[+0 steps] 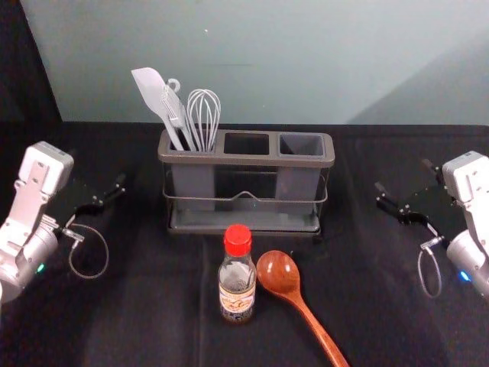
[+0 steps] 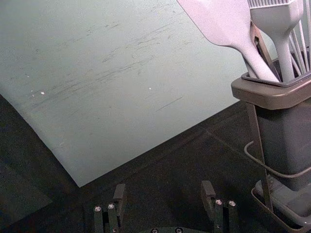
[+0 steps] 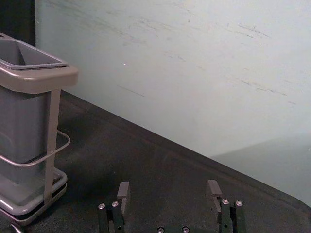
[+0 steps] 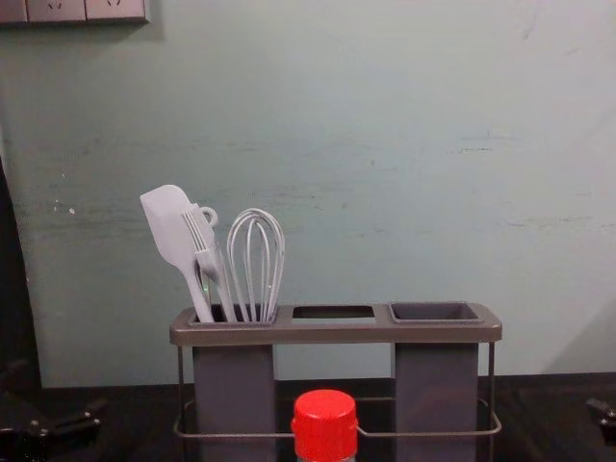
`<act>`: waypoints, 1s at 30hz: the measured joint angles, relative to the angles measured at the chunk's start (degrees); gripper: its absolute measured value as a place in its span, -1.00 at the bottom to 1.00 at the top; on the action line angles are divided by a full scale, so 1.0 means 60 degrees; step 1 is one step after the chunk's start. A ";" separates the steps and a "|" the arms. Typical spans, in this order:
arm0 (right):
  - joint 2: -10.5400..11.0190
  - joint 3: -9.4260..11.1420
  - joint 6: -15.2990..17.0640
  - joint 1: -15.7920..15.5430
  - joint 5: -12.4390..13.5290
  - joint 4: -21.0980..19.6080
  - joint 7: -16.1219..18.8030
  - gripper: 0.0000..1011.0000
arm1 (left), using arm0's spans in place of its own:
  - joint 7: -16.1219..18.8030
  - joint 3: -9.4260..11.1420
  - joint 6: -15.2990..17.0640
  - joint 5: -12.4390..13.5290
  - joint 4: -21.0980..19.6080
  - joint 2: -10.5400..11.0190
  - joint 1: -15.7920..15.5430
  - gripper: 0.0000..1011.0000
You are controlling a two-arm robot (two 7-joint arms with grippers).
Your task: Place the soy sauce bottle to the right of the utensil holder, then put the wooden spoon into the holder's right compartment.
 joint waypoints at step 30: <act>0.0000 0.0000 0.0000 0.0000 0.0000 0.0000 0.0000 0.99 | 0.0000 0.0000 0.0000 0.0000 0.0000 0.0000 0.0000 0.98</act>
